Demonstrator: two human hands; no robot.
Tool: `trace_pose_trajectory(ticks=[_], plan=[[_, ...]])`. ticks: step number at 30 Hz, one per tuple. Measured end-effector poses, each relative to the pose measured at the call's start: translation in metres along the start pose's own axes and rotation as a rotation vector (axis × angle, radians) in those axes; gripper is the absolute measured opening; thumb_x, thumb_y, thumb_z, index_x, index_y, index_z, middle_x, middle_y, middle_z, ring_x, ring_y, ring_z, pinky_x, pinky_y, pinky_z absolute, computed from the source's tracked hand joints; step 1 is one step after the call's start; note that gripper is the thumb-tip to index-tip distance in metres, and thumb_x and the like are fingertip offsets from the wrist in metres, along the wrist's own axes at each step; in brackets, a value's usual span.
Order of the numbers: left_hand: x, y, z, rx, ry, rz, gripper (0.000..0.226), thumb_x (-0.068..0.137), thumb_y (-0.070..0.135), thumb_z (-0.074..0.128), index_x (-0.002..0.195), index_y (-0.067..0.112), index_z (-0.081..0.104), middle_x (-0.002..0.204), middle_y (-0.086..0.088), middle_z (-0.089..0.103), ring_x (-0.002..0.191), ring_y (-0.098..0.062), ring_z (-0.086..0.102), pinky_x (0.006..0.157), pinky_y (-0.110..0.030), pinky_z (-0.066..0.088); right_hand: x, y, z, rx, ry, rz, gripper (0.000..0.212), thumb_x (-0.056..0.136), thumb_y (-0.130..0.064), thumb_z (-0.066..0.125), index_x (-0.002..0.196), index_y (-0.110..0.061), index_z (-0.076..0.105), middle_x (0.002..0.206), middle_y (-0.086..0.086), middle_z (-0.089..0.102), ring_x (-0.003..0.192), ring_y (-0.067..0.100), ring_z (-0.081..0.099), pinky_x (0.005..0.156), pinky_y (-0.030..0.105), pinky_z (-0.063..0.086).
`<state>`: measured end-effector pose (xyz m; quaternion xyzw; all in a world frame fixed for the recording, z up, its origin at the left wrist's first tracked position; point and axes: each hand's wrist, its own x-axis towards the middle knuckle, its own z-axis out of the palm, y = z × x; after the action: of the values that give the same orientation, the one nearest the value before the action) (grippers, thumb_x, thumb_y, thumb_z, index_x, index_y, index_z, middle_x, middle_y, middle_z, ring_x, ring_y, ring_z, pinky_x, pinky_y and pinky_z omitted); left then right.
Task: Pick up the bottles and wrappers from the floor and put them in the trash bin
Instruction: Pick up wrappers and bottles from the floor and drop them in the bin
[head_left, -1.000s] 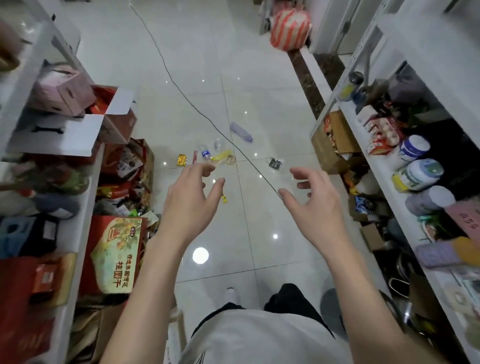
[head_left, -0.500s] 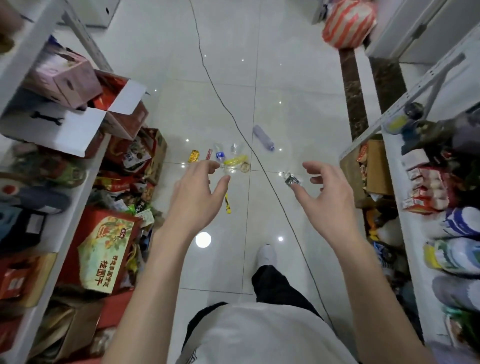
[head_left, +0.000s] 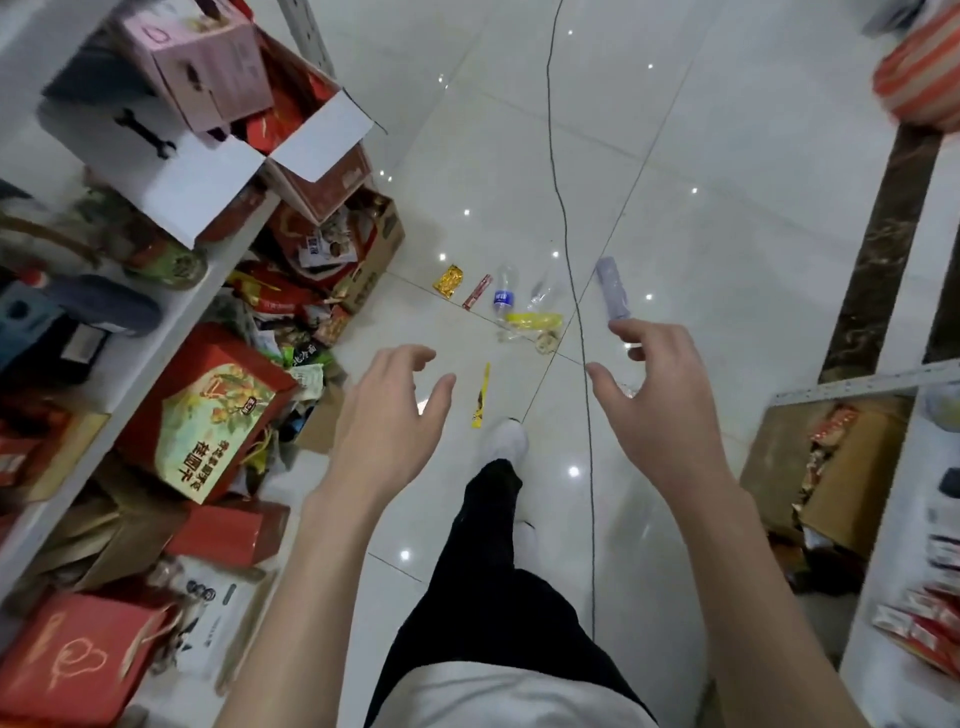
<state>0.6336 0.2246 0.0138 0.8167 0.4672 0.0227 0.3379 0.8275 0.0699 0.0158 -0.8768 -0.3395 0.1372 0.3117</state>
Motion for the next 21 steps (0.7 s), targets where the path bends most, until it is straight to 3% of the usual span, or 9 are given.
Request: trace_pose_trajectory(ticks=[12, 16, 21], plan=[[0.171, -0.009, 0.102, -0.068, -0.028, -0.150, 0.033, 0.099, 0.045, 0.051, 0.128, 0.029, 0.053, 0.122, 0.013, 0.054, 0.100, -0.007, 0.058, 0.094, -0.043, 0.048, 0.181, 0.088, 0.098, -0.050, -0.155, 0.033, 0.044, 0.090, -0.027, 0.072, 0.132, -0.021, 0.058, 0.126, -0.001, 0.054, 0.112, 0.023, 0.058, 0.098, 0.042, 0.048], [0.206, -0.035, 0.156, -0.084, -0.031, -0.180, 0.032, 0.099, 0.045, 0.050, 0.128, 0.030, 0.053, 0.123, 0.014, 0.054, 0.100, -0.007, 0.057, 0.094, -0.042, 0.048, 0.210, 0.134, 0.148, -0.042, -0.176, 0.015, 0.044, 0.090, -0.027, 0.073, 0.131, -0.020, 0.059, 0.125, 0.002, 0.055, 0.113, 0.023, 0.057, 0.097, 0.032, 0.043], [0.243, -0.098, 0.252, -0.092, -0.024, -0.217, 0.034, 0.098, 0.042, 0.052, 0.129, 0.027, 0.054, 0.121, 0.013, 0.054, 0.100, -0.009, 0.059, 0.095, -0.043, 0.048, 0.225, 0.214, 0.239, 0.013, -0.214, 0.015, 0.046, 0.089, -0.026, 0.074, 0.131, -0.019, 0.059, 0.127, 0.003, 0.055, 0.115, 0.024, 0.057, 0.097, 0.030, 0.042]])
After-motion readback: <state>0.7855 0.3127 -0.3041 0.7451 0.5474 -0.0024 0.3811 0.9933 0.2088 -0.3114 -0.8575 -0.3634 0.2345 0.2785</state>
